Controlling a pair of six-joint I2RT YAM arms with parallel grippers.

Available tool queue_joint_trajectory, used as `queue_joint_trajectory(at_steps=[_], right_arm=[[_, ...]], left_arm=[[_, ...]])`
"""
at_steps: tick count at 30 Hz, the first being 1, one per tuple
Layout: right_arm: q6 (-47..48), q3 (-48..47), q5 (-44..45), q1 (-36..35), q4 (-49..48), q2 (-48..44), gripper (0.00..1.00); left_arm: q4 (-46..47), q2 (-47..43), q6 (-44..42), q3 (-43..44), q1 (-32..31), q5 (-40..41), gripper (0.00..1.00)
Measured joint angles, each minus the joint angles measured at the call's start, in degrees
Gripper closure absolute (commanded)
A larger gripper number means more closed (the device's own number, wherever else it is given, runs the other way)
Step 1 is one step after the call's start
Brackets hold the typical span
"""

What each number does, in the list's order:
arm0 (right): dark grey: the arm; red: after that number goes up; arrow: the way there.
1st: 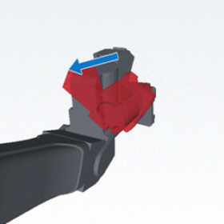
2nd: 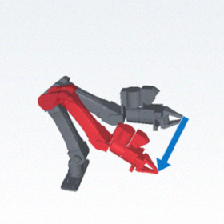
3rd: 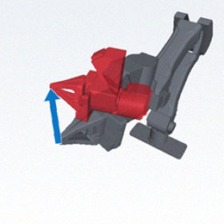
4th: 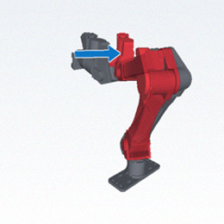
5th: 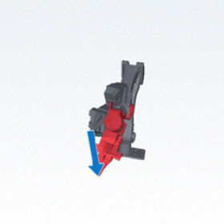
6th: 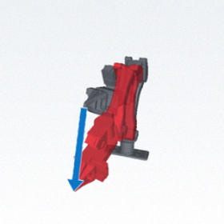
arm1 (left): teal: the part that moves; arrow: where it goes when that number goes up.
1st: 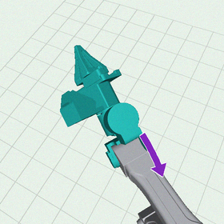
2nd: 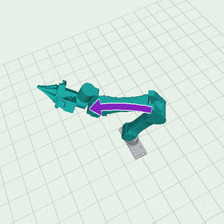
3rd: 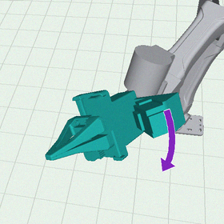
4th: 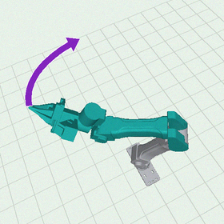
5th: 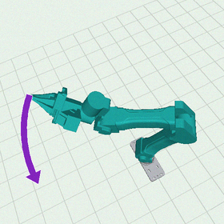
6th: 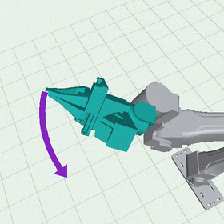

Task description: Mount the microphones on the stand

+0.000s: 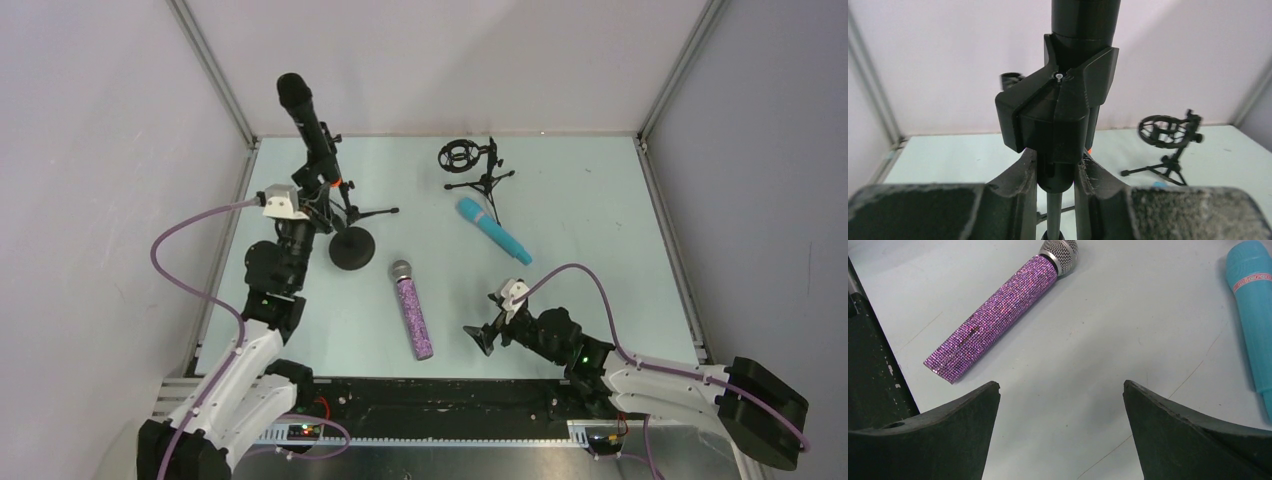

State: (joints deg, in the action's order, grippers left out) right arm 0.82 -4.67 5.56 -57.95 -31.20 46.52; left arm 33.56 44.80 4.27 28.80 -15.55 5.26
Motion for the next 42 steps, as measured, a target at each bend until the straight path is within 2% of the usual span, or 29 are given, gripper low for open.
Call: queue_joint_trajectory(at_steps=[9, 14, 20, 26, 36, 42], right_arm=[[0.0, 0.6, 0.0, 0.0, -0.1, -0.5, 0.02], [0.1, 1.0, 0.0, 0.0, 0.2, -2.4, 0.01], [0.4, 1.9, 0.0, 0.0, 0.9, -6.9, 0.01], [0.5, 3.2, 0.2, 0.0, 1.9, -9.5, 0.01], [0.5, 3.6, 0.7, 0.0, 2.3, -7.9, 0.01], [0.5, 3.6, 0.6, 0.0, 1.7, -5.4, 0.01]], left_arm=[[-0.5, 3.7, -4.5, 0.1, 1.3, 10.2, 1.00], [-1.2, 8.9, -6.6, 2.9, 4.9, 12.6, 1.00], [0.4, 12.6, -6.9, 6.3, 10.6, 12.5, 1.00], [2.8, 16.0, -7.8, 8.5, 13.7, 11.0, 1.00], [4.8, 22.6, -7.1, 13.6, 19.6, 4.9, 1.00], [7.8, 27.4, -7.1, 14.8, 20.1, 0.2, 1.00]])
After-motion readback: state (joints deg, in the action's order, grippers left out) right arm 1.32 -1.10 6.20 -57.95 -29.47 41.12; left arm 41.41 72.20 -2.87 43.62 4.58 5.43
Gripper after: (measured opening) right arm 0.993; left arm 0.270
